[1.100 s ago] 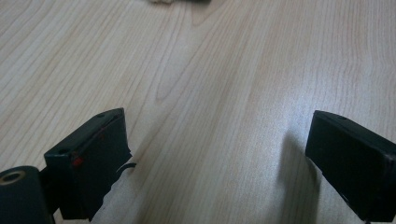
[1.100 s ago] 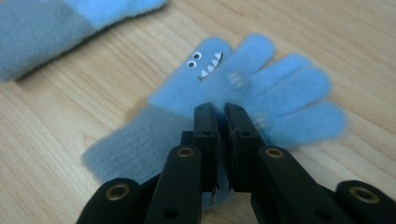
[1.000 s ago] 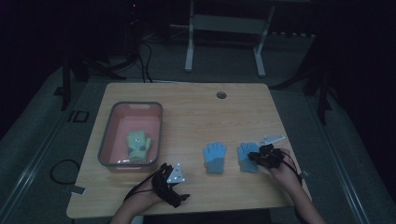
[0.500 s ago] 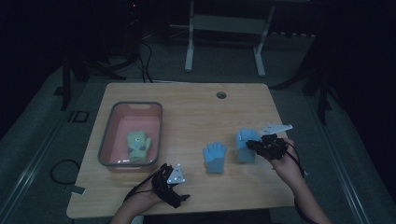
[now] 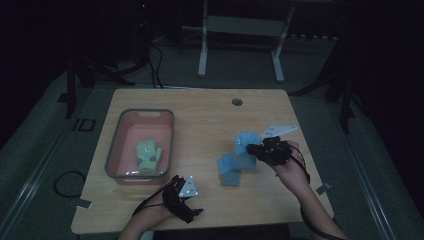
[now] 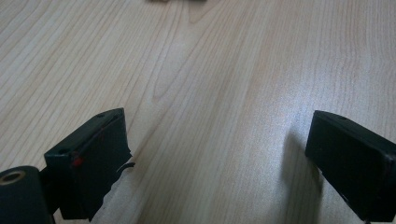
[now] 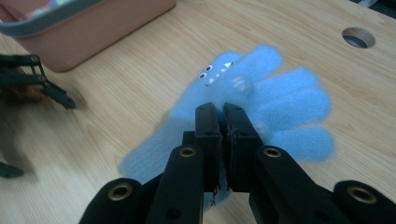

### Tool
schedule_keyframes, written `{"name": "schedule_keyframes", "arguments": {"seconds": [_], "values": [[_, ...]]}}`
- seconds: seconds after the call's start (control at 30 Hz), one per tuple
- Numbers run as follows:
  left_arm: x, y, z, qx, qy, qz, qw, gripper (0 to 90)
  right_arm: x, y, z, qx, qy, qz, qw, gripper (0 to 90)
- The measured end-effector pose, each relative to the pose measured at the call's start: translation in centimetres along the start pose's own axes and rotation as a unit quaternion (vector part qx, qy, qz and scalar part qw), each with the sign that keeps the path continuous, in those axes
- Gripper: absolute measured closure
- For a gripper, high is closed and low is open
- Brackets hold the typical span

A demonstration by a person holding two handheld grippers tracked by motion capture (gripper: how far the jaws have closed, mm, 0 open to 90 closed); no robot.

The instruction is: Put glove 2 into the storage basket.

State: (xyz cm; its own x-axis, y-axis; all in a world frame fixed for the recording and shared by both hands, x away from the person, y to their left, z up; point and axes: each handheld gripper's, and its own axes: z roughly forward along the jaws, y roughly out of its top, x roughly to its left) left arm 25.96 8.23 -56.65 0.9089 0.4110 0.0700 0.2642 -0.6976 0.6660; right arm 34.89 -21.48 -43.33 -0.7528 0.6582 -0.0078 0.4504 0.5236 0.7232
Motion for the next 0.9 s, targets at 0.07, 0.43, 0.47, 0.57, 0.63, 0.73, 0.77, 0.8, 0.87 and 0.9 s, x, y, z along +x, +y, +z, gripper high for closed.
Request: {"name": "schedule_keyframes", "arguments": {"seconds": [0.07, 0.43, 0.47, 0.57, 0.63, 0.73, 0.77, 0.8, 0.87, 0.9], "values": [[0.0, 0.0, 0.0, 0.0, 0.0, 0.0, 1.0, 6.4, 0.5, 0.3, 0.4, -0.002, 0.008, 0.002, 1.0, 85.4], [0.0, 0.0, 0.0, 0.0, 0.001, 0.002, 1.0, 6.3, 2.4, 0.0, 3.5, 0.019, 0.031, 0.006, 0.9993, 85.3], [0.0, 0.0, 0.0, 0.0, 0.001, 0.002, 1.0, 6.3, 2.5, -0.2, 3.7, 0.023, 0.033, 0.006, 0.9992, 85.3], [0.0, 0.0, 0.0, 0.0, 0.002, -0.001, 1.0, 6.3, 2.7, -0.7, 4.5, 0.036, 0.037, 0.011, 0.9986, 85.2], [0.0, 0.0, 0.0, 0.001, 0.001, -0.001, 1.0, 6.3, 2.8, -1.1, 4.9, 0.04, 0.04, 0.014, 0.9983, 85.2], [0.0, 0.0, 0.1, 0.0, -0.001, 0.0, 1.0, 6.3, 2.8, -1.4, 5.3, 0.046, 0.039, 0.018, 0.998, 85.1], [-0.1, 0.0, 0.1, 0.0, -0.002, 0.0, 1.0, 6.3, 2.7, -1.6, 5.6, 0.051, 0.041, 0.02, 0.9977, 85.1], [-0.1, 0.0, 0.1, 0.0, -0.002, 0.001, 1.0, 6.4, 2.8, -1.9, 5.9, 0.055, 0.039, 0.023, 0.9974, 85.0], [0.0, 0.0, 0.1, 0.001, -0.001, 0.0, 1.0, 6.3, 2.7, -2.3, 6.4, 0.069, 0.044, 0.025, 0.9964, 84.9], [0.0, 0.0, 0.1, 0.001, -0.001, -0.002, 1.0, 6.3, 2.6, -2.5, 6.7, 0.073, 0.042, 0.025, 0.9961, 84.8]]}}
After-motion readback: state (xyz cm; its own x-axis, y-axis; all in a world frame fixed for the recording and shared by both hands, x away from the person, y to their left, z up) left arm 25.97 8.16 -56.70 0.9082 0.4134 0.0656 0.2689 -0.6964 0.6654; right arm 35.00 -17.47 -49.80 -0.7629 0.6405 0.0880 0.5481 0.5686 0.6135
